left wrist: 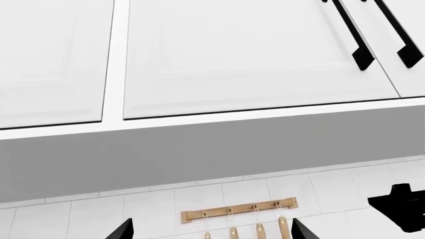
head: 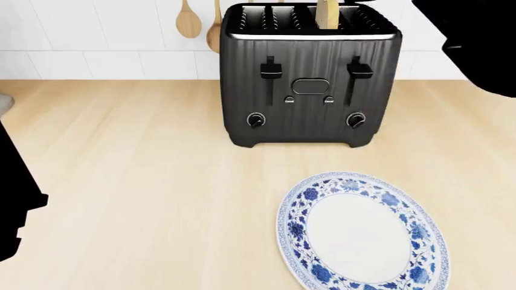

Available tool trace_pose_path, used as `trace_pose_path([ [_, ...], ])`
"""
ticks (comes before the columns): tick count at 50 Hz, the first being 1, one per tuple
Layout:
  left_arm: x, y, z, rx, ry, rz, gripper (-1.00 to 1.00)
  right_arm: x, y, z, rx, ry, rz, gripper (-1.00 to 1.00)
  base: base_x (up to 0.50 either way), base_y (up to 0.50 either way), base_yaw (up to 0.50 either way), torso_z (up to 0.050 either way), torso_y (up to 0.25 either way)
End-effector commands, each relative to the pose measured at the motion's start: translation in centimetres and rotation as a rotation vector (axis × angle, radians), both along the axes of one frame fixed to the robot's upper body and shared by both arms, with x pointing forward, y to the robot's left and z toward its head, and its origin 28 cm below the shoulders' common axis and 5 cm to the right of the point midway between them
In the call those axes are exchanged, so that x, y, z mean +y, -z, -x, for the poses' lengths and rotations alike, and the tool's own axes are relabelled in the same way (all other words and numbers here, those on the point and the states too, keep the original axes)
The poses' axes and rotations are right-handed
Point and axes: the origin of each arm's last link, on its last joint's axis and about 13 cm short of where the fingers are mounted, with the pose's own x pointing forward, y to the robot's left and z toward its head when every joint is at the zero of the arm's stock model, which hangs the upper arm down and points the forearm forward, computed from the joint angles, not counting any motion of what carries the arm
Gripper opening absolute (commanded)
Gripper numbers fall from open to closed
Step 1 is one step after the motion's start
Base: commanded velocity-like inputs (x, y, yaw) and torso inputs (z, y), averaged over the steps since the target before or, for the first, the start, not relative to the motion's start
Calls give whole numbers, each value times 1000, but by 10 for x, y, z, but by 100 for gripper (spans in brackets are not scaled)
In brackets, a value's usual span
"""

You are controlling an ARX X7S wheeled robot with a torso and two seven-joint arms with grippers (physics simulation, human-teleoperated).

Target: Place the toasted item on a plate.

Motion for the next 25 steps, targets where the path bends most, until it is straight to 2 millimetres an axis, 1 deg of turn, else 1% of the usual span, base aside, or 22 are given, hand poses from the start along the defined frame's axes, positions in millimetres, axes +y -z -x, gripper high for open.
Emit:
trace_pose_path([
  [1, 0, 1, 0, 1, -1, 3, 100, 7, 1, -20, 21, 58, -10, 100, 0, 0, 0, 0, 0],
  [7, 0, 2, 1, 3, -2, 5, 100, 9, 3, -29, 45, 75, -1, 100, 0, 0, 0, 0, 0],
  [13, 1, 4, 2, 5, -1, 7, 100, 11, 3, -43, 109, 90, 26, 100, 0, 0, 0, 0, 0],
  [20, 1, 8, 3, 7, -2, 7, 100, 11, 4, -50, 144, 93, 27, 100, 0, 0, 0, 0, 0],
  [25, 1, 7, 2, 8, -3, 8, 100, 11, 4, -54, 159, 103, 32, 100, 0, 0, 0, 0, 0],
])
